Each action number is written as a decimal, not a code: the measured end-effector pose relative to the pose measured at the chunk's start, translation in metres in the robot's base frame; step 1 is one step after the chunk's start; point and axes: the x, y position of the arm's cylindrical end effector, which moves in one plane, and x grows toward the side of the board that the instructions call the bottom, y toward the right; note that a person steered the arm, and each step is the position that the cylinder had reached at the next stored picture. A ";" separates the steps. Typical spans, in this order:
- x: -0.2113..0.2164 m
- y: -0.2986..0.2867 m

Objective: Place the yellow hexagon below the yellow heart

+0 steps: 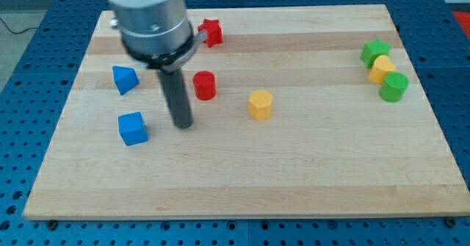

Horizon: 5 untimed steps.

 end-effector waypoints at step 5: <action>-0.044 0.133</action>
